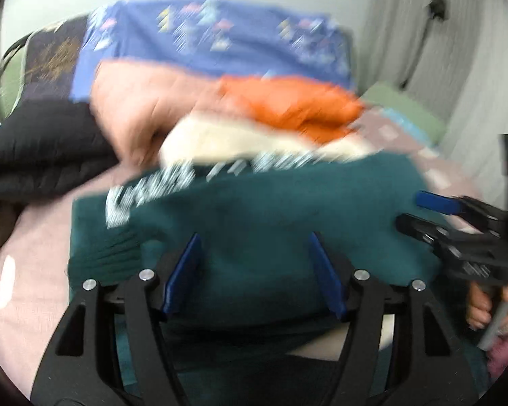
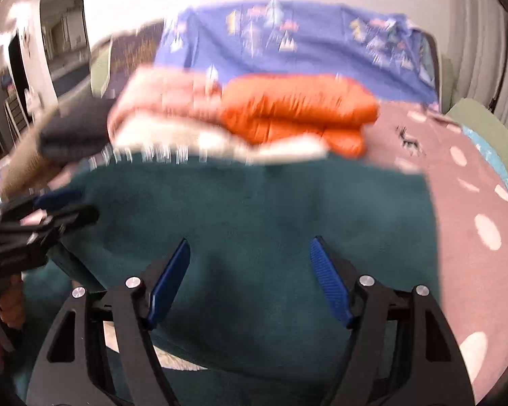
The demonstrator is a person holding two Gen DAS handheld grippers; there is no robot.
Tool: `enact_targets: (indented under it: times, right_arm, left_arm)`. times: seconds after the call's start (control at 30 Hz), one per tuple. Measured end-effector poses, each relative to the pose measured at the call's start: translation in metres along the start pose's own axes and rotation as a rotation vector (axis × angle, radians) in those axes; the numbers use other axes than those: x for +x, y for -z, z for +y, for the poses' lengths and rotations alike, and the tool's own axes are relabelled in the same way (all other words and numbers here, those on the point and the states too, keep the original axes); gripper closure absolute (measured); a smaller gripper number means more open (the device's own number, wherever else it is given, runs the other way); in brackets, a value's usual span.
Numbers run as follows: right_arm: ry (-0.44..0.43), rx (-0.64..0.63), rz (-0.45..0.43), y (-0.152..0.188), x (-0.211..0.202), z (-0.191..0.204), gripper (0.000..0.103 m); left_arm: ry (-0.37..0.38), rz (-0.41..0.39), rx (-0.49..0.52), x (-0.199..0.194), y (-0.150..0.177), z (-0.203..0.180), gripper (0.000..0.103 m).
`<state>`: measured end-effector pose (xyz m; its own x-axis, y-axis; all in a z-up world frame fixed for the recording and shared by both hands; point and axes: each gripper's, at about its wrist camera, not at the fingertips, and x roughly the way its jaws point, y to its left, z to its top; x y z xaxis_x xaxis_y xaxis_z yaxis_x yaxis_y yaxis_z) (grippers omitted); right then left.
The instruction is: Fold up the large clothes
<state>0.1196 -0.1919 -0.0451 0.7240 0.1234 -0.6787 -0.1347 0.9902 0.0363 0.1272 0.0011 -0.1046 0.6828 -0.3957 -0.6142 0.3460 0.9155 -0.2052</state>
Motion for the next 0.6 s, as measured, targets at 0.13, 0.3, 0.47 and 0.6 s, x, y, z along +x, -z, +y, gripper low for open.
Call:
enact_targets:
  times: [0.13,0.3,0.47,0.6]
  right_arm:
    - [0.073,0.115,0.135,-0.008,0.050,-0.039,0.029]
    - [0.080,0.101,0.157,0.016,0.084,-0.045,0.016]
    - [0.090,0.084,0.148,0.011,0.056,-0.038,0.016]
    - [0.044,0.096,0.088,0.018,0.006,-0.036,0.017]
  left_arm:
    - [-0.082,0.060,0.046,0.023,0.000,-0.001,0.030]
    - [-0.062,0.096,-0.008,0.051,0.020,0.016,0.027]
    - [-0.083,0.099,-0.009,0.048,0.018,0.012,0.027]
    - [-0.134,0.103,0.009,0.032,0.017,0.006,0.028]
